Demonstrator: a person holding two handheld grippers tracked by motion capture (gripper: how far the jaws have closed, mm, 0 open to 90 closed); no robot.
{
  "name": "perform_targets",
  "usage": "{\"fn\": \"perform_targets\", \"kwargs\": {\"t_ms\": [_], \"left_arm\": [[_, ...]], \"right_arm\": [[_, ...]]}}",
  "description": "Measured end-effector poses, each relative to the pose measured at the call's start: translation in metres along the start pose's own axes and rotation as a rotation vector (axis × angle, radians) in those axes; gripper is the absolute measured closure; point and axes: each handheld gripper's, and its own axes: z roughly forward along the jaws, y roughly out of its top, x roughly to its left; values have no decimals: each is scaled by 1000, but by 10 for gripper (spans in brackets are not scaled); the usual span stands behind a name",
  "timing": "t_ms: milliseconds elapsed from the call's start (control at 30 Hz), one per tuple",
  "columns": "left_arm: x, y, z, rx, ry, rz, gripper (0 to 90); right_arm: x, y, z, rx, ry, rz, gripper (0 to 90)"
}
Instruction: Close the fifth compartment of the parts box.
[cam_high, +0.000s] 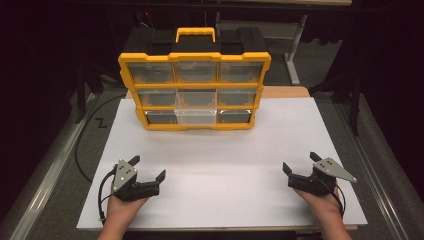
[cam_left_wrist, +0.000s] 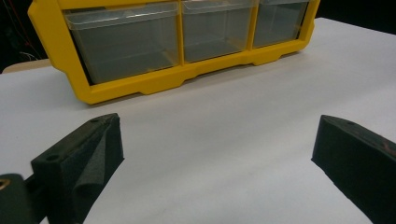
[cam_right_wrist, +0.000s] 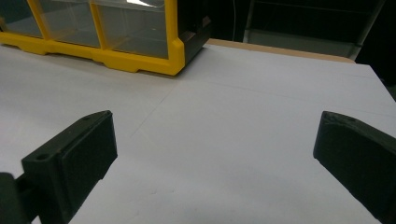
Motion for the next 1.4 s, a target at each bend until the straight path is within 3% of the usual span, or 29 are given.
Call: {"fn": "perform_targets", "kwargs": {"t_ms": [500, 833, 1067, 1400], "left_arm": [[0, 1, -1, -4, -10, -13, 65], [2, 2, -2, -7, -11, -39, 167], [2, 2, -6, -31, -18, -54, 306], [2, 2, -7, -23, -23, -52, 541]], "right_arm": [[0, 1, 0, 0, 2, -4, 11], [0, 1, 0, 1, 4, -10, 11], [1, 0, 1, 1, 3, -12, 11], [1, 0, 1, 4, 2, -13, 12]]}}
